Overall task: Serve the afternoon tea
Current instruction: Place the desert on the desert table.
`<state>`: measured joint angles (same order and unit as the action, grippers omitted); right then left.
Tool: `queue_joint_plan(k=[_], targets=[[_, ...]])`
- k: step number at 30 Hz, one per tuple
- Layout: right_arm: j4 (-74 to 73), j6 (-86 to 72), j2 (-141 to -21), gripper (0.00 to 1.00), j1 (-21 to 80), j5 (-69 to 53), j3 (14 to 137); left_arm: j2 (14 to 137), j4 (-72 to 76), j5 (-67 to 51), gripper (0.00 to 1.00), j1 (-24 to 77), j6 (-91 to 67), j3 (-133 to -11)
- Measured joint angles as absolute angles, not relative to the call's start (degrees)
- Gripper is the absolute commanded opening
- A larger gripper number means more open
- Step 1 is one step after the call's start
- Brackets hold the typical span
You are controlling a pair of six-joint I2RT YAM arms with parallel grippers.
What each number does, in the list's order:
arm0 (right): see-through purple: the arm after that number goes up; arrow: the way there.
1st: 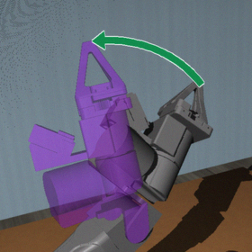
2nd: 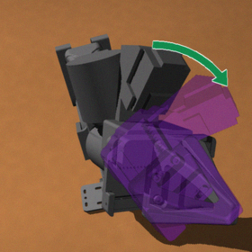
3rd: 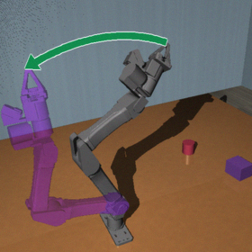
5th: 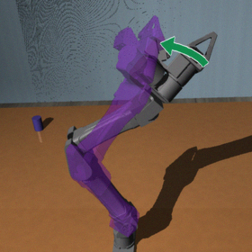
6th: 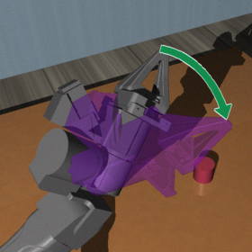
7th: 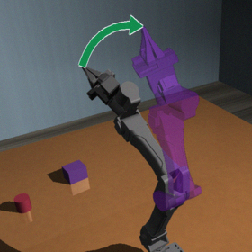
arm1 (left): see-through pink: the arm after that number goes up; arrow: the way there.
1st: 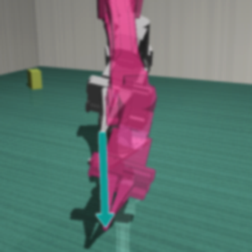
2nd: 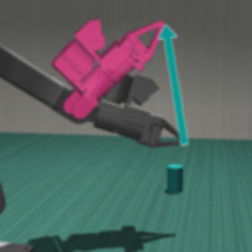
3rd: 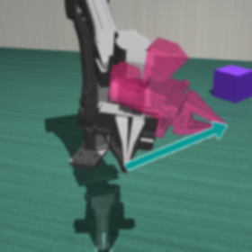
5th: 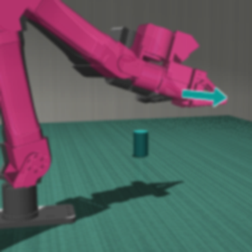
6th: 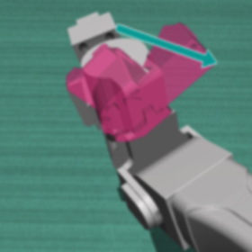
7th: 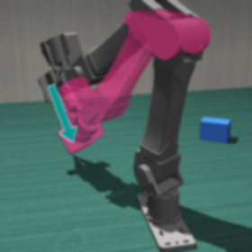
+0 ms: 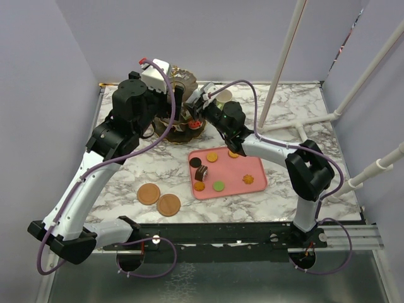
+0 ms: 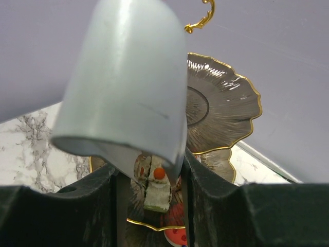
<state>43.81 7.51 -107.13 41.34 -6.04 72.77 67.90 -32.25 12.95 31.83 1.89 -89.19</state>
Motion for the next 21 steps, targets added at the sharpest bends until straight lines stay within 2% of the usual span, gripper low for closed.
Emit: queue_joint_plan(k=[6,11,21], targets=[[43.79,8.25,-106.39,0.42,41.74,-4.69,71.37,67.44,-32.23,12.88,0.99,31.83,1.91,-89.08],[43.88,8.71,-105.78,0.38,42.13,-3.92,70.94,66.89,-32.14,12.88,0.99,31.83,1.69,-88.68],[44.69,9.06,-100.38,0.38,43.57,-3.57,67.72,66.61,-31.81,12.88,0.99,31.83,1.48,-88.58]])
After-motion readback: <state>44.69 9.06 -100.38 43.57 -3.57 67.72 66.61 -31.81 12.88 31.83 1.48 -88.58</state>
